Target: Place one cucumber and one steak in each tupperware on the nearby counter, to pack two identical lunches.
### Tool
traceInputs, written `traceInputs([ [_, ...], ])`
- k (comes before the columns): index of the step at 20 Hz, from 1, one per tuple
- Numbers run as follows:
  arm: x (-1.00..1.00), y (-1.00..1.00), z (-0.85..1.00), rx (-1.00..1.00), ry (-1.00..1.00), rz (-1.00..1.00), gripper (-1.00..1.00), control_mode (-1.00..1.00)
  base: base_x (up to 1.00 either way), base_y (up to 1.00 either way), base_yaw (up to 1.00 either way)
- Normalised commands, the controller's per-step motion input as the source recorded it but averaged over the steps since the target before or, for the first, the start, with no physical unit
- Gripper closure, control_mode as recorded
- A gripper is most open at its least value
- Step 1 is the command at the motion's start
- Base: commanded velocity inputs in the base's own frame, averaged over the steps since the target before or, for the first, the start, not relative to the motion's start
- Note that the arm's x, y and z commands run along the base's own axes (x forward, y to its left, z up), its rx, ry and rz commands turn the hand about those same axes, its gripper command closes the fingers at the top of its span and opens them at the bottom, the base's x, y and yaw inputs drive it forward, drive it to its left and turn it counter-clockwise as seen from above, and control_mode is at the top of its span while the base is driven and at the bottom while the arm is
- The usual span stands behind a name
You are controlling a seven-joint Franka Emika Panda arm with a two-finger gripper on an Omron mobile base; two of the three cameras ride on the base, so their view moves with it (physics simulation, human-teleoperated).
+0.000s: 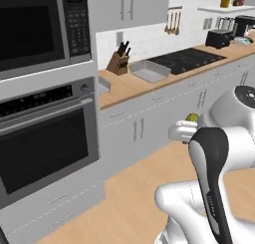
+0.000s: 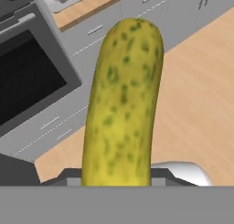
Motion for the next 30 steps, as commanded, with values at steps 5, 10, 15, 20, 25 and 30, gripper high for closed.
traceInputs([
  [5,0.0,0.0,0.0,0.0,0.0,0.0,1.0,1.0,1.0,-0.65,0.0],
  [10,0.0,0.0,0.0,0.0,0.0,0.0,1.0,1.0,1.0,-0.44,0.09],
  [15,0.0,0.0,0.0,0.0,0.0,0.0,1.0,1.0,1.0,-0.26,0.46],
  [20,0.0,0.0,0.0,0.0,0.0,0.0,1.0,1.0,1.0,-0.64,0.5],
  [25,0.0,0.0,0.0,0.0,0.0,0.0,1.0,1.0,0.89,-1.0,0.22],
  [30,0.0,0.0,0.0,0.0,0.0,0.0,1.0,1.0,0.94,-0.55,0.21],
])
